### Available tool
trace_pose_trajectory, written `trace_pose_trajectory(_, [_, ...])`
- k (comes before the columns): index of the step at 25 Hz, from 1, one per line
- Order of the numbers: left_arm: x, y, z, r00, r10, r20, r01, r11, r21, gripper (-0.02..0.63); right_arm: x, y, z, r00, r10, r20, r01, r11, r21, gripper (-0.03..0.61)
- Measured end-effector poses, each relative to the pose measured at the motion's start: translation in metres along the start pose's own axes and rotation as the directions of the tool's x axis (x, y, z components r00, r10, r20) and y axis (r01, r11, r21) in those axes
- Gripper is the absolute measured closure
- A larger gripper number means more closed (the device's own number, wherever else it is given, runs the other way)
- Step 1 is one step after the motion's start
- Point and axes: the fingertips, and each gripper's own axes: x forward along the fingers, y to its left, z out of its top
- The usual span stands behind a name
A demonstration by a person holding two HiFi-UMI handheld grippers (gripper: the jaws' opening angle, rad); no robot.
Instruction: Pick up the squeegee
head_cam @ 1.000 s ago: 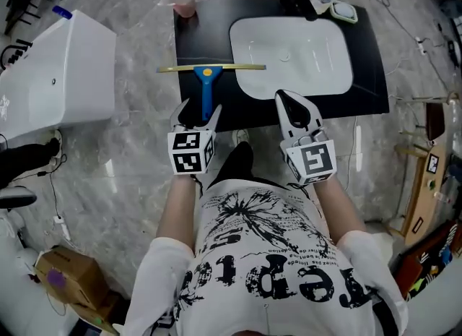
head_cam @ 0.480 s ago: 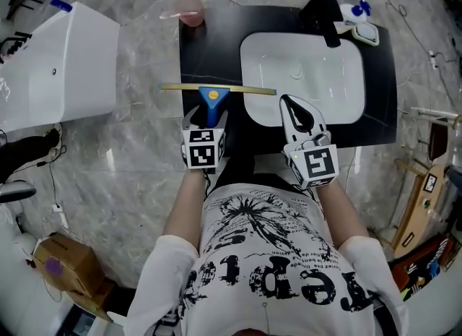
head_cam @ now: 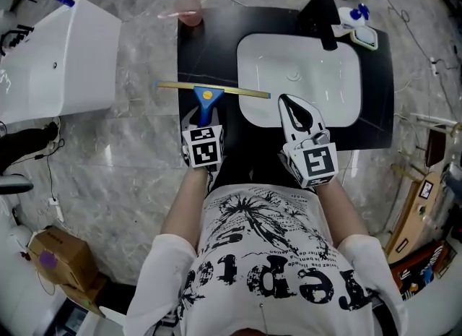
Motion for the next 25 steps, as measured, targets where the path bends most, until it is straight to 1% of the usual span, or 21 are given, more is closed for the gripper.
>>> trace_pose_trajectory(4, [-0.009, -0.007, 0.000, 1.000, 0.003, -0.014, -0.003, 1.000, -0.027, 0.472, -0.009, -0.007, 0.008, 1.000, 0.023, 0.012, -0.023, 1.000, -0.013, 0.565])
trace_pose_trajectory(7, [-0.019, -0.015, 0.003, 1.000, 0.002, -0.001, -0.002, 0.999, -0.052, 0.474, -0.016, -0.015, 0.016, 0.999, 0.028, 0.027, -0.027, 0.999, -0.023, 0.565])
trace_pose_trajectory(11, [-0.038, -0.027, 0.021, 0.999, 0.007, 0.052, -0.005, 0.999, -0.051, 0.473, -0.026, -0.025, 0.029, 0.998, 0.032, 0.055, -0.030, 0.999, -0.028, 0.565])
trace_pose_trajectory(16, [-0.066, -0.041, 0.057, 0.988, 0.009, 0.152, 0.000, 0.998, -0.056, 0.472, -0.038, -0.038, 0.051, 0.994, 0.028, 0.102, -0.023, 0.999, -0.048, 0.565])
trace_pose_trajectory(19, [-0.089, -0.046, 0.087, 0.971, 0.016, 0.237, -0.006, 0.999, -0.045, 0.472, -0.047, -0.043, 0.069, 0.990, 0.025, 0.139, -0.018, 0.998, -0.053, 0.565])
trace_pose_trajectory(22, [-0.116, -0.049, 0.119, 0.940, 0.029, 0.339, -0.020, 0.999, -0.029, 0.472, -0.055, -0.049, 0.086, 0.984, 0.029, 0.174, -0.024, 0.999, -0.033, 0.565])
trace_pose_trajectory(25, [-0.143, -0.053, 0.151, 0.907, 0.024, 0.421, -0.022, 1.000, -0.010, 0.472, -0.065, -0.055, 0.105, 0.975, 0.021, 0.219, -0.014, 0.999, -0.031, 0.565])
